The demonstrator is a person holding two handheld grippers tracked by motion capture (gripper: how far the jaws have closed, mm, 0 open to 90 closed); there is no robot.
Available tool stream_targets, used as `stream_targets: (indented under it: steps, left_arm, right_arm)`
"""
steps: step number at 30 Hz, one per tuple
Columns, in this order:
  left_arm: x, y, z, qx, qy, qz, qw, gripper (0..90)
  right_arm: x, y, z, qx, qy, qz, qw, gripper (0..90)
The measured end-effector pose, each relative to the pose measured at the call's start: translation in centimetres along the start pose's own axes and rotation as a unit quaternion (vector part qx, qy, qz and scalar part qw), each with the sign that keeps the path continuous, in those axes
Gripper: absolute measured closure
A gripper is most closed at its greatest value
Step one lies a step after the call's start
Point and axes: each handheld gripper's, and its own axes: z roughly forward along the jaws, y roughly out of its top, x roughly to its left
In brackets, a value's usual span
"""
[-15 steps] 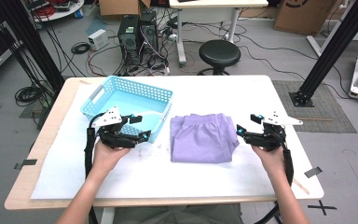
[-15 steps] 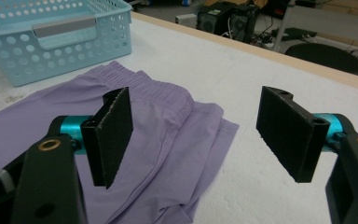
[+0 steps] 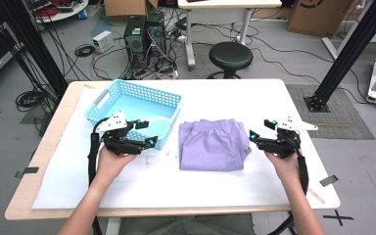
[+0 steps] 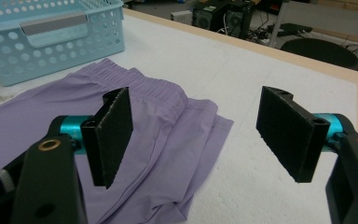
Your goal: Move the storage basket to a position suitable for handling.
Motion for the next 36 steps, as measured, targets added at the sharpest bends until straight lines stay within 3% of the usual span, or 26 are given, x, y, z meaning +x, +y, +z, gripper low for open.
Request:
stream_targets:
  steps: [36]
  left_arm:
    - [-0.3, -0.9, 1.0, 0.023, -0.002, 0.004, 0.9997, 28.4]
  right_arm:
    - [0.2, -0.5, 0.3, 0.005, 0.004, -0.004, 1.0, 27.4]
